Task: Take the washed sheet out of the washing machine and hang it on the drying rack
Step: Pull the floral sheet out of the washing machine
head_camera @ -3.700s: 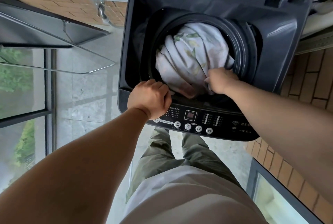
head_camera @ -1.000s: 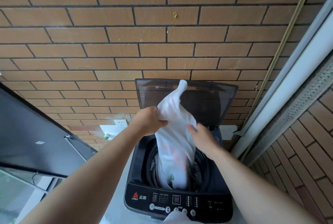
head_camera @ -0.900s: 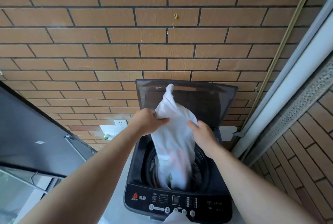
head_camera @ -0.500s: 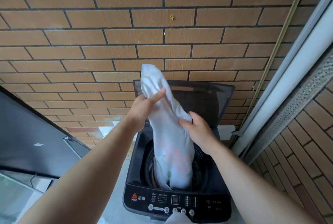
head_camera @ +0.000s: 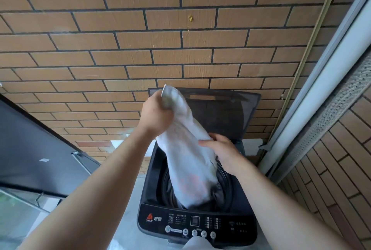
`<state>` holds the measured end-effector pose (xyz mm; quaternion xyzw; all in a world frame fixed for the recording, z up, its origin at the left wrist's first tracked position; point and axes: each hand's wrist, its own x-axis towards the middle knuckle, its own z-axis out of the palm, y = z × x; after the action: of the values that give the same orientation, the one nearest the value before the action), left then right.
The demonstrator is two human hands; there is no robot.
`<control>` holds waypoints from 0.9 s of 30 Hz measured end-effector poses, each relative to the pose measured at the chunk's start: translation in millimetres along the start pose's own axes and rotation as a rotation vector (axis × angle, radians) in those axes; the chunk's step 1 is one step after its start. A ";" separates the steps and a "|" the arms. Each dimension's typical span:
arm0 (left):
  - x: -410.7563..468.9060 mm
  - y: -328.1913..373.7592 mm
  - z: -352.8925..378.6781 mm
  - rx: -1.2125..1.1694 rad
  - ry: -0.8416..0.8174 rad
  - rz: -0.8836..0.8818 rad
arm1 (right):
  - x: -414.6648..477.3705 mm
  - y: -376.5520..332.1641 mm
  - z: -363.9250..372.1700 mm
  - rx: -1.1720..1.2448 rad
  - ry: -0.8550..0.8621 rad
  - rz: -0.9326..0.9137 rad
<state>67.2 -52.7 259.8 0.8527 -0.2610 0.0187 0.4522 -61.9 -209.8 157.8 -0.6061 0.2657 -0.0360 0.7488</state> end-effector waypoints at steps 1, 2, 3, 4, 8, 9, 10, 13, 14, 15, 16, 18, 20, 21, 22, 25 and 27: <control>0.0 -1.8 -0.6 0.015 0.027 0.034 | -1.2 -1.4 0.5 -0.029 0.004 -0.016; 0.1 -3.8 -1.2 0.014 0.039 0.059 | -1.0 -2.5 0.9 -0.046 0.015 -0.033; -0.5 -6.1 -1.8 0.012 0.038 0.077 | -0.6 -3.3 0.8 -0.051 0.020 -0.049; -2.1 -6.1 -2.4 0.013 0.032 0.098 | -0.4 -4.4 0.3 -0.058 0.019 -0.065; -10.9 -4.8 -1.9 0.060 -0.105 0.056 | -1.8 -3.6 -1.2 -0.168 0.068 -0.154; -13.0 -6.5 0.0 0.087 -0.167 0.023 | -1.8 -2.5 -1.0 -0.235 0.093 -0.195; -15.1 -7.8 2.2 0.110 -0.247 -0.015 | -1.6 -1.7 0.0 -0.310 0.110 -0.234; -18.1 -15.2 15.5 0.191 -0.500 -0.093 | -2.2 -3.5 5.2 -0.484 0.136 -0.328; -19.7 -16.7 20.5 0.251 -0.556 -0.084 | -3.2 -5.0 6.6 -0.525 0.143 -0.350; -20.7 -20.2 24.9 0.294 -0.590 -0.077 | -4.2 -6.3 7.9 -0.559 0.149 -0.367; -22.4 -23.0 28.8 0.307 -0.602 -0.071 | -4.7 -6.3 7.9 -0.581 0.142 -0.377; -26.7 -26.5 34.8 0.282 -0.579 -0.044 | -5.4 -6.3 6.7 -0.625 0.111 -0.377; -29.9 -27.9 38.1 0.291 -0.512 0.030 | -7.4 -7.3 6.2 -0.657 0.065 -0.355; -30.3 -27.9 38.9 0.303 -0.476 0.056 | -7.4 -7.7 6.0 -0.647 0.042 -0.336; -30.2 -27.2 39.2 0.297 -0.448 0.069 | -7.6 -8.2 5.2 -0.608 0.024 -0.311; -27.3 -26.6 41.5 0.251 -0.332 0.122 | -4.3 -8.2 2.9 -0.521 0.003 -0.226; -24.2 -23.8 41.0 0.264 -0.234 0.165 | -0.9 -6.5 2.6 -0.488 -0.026 -0.203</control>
<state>48.9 -63.5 211.1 0.8765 -0.3762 -0.0096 0.3001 -59.8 -208.9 164.4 -0.7927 0.1949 -0.0380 0.5763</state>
